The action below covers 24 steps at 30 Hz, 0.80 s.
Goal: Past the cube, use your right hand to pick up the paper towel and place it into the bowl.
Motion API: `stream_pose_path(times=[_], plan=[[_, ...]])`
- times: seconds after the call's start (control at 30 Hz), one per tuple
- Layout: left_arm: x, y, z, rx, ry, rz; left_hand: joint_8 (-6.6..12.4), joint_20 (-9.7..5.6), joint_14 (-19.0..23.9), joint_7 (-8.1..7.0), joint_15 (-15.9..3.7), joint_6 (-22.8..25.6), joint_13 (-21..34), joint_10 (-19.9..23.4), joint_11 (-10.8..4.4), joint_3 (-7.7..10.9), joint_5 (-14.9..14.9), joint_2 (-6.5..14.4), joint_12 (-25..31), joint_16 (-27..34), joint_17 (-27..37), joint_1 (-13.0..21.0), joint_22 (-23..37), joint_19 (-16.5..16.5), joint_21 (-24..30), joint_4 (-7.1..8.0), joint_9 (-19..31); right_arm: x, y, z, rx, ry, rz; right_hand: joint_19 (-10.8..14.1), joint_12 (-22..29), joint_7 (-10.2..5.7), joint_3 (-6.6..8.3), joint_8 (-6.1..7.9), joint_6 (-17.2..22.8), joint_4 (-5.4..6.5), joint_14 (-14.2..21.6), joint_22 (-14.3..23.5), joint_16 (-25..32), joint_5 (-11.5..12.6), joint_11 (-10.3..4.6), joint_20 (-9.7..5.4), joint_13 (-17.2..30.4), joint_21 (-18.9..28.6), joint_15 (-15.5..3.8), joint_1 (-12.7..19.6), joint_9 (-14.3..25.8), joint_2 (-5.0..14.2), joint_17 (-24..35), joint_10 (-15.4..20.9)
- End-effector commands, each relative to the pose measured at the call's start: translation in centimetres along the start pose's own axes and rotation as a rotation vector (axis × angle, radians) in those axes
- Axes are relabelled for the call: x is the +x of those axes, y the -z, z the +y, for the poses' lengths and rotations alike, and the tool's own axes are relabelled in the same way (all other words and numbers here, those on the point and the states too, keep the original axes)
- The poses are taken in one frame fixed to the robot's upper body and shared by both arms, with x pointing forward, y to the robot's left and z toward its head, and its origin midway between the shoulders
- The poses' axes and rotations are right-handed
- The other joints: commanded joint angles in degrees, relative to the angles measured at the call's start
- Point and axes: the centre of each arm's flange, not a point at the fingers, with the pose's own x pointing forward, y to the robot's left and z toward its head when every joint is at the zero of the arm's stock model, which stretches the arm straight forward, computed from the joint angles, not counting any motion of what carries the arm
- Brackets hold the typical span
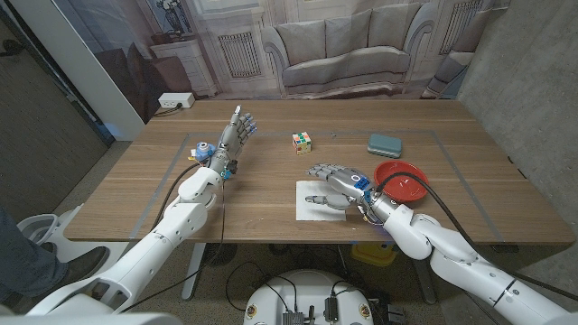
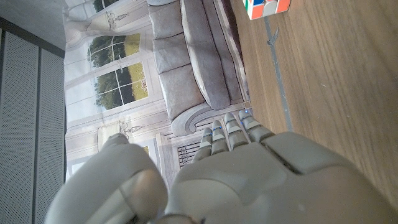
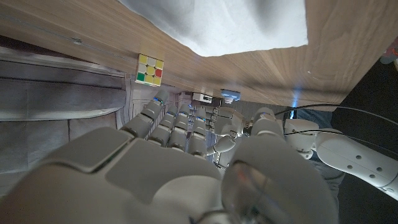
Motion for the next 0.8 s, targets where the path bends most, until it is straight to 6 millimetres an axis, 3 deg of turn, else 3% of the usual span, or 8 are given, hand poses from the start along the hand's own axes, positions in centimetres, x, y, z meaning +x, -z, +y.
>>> stream_pose_path(times=[0.03, 0.2, 0.57, 0.8], plan=[[0.0, 0.1, 0.0, 0.0, 0.005, -0.001, 0.0, 0.11, 0.58, -0.1, -0.08, 0.64, 0.1, 0.48, -0.24, -0.34, 0.28, 0.31, -0.07, -0.16, 0.1, 0.13, 0.3, 0.14, -0.07, -0.08, 0.17, -0.3, 0.0, 0.9, -0.005, 0.002, 0.039, -1.37, 0.03, -0.82, 0.03, -0.23, -0.2, -0.4, -0.69, 0.29, -0.28, 0.56, -0.14, -1.12, 0.14, -0.77, -0.32, 0.47, 0.25, 0.14, 0.17, -0.12], [0.0, 0.2, 0.1, -0.001, 0.005, 0.002, 0.01, 0.11, 0.67, -0.12, -0.1, 0.7, 0.1, 0.56, -0.07, -0.4, 0.28, 0.35, -0.05, -0.13, 0.1, 0.15, 0.31, 0.13, -0.07, -0.08, 0.17, -0.3, -0.1, 1.4, 0.004, -0.009, 0.047, -2.86, -0.13, -1.2, -0.02, -0.31, -0.41, -0.4, -1.64, 0.31, -0.45, 0.66, -0.41, -0.65, 0.16, -1.69, 0.03, 0.52, 0.26, 0.08, 0.19, -0.57], [0.3, 0.1, 0.2, 0.001, 0.008, 0.001, 0.01, 0.15, 0.79, -0.21, -0.12, 0.78, 0.1, 0.65, 0.06, -0.52, 0.27, 0.43, -0.04, -0.1, 0.1, 0.19, 0.31, 0.03, -0.1, -0.1, 0.17, -0.3, 0.1, 2.2, 0.024, -0.021, 0.072, -6.55, -0.07, -3.28, -0.19, -0.32, -0.6, -0.25, -2.25, 0.43, -0.22, 0.95, -0.81, 3.06, 0.21, -3.93, 0.35, 0.42, 0.29, 0.02, 0.21, -0.72], [0.5, 0.2, 0.0, -0.001, 0.012, 0.007, 0.01, 0.17, 0.78, -0.19, -0.08, 0.82, 0.1, 0.64, 0.0, -0.6, 0.26, 0.48, -0.06, -0.12, 0.1, 0.21, 0.31, 0.01, -0.1, -0.11, 0.17, -0.4, 0.3, 2.6, 0.03, -0.034, 0.087, -7.79, -0.18, -3.71, -0.31, -0.36, -0.75, -0.22, -2.74, 0.46, -0.27, 1.08, -1.23, 4.87, 0.23, -4.75, 0.51, 0.35, 0.3, -0.13, 0.21, -1.13]])
